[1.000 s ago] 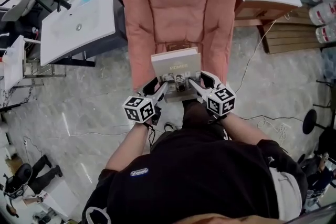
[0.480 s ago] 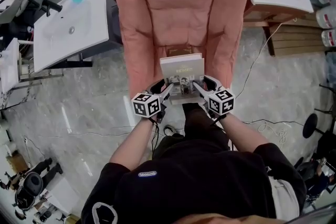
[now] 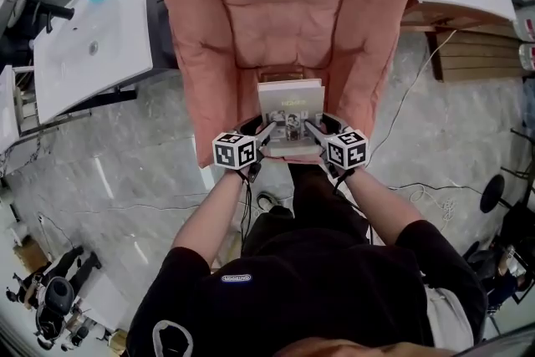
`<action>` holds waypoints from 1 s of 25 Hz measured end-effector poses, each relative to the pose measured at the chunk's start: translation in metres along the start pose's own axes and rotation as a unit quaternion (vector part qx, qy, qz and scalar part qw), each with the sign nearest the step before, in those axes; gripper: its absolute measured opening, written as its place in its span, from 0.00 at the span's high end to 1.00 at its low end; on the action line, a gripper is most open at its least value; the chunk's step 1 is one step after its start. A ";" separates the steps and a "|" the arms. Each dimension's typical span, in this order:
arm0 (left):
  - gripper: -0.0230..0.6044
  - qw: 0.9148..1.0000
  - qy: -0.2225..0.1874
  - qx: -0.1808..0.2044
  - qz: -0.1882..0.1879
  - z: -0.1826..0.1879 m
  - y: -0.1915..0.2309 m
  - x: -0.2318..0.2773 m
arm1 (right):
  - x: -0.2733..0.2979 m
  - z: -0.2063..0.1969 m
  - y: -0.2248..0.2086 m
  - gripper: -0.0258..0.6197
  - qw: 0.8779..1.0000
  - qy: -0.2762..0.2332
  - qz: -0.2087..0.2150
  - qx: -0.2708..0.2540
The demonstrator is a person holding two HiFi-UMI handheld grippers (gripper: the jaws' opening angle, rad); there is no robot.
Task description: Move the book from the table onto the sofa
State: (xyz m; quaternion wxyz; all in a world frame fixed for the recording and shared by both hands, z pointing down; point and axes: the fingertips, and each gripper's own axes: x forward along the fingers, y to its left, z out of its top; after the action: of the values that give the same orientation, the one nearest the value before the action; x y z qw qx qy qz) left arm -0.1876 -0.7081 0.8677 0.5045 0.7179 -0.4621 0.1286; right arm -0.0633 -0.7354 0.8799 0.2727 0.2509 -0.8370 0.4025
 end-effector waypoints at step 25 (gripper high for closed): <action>0.66 0.996 0.083 -0.023 0.038 -0.015 0.108 0.113 | 0.121 -0.036 -0.091 0.61 0.993 0.093 -0.023 0.070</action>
State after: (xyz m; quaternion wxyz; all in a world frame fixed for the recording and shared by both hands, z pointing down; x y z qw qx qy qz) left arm -0.2075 -0.7626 1.0139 0.5522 0.6748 -0.4484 0.1967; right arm -0.0836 -0.7808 1.0279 0.3404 0.2502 -0.7715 0.4757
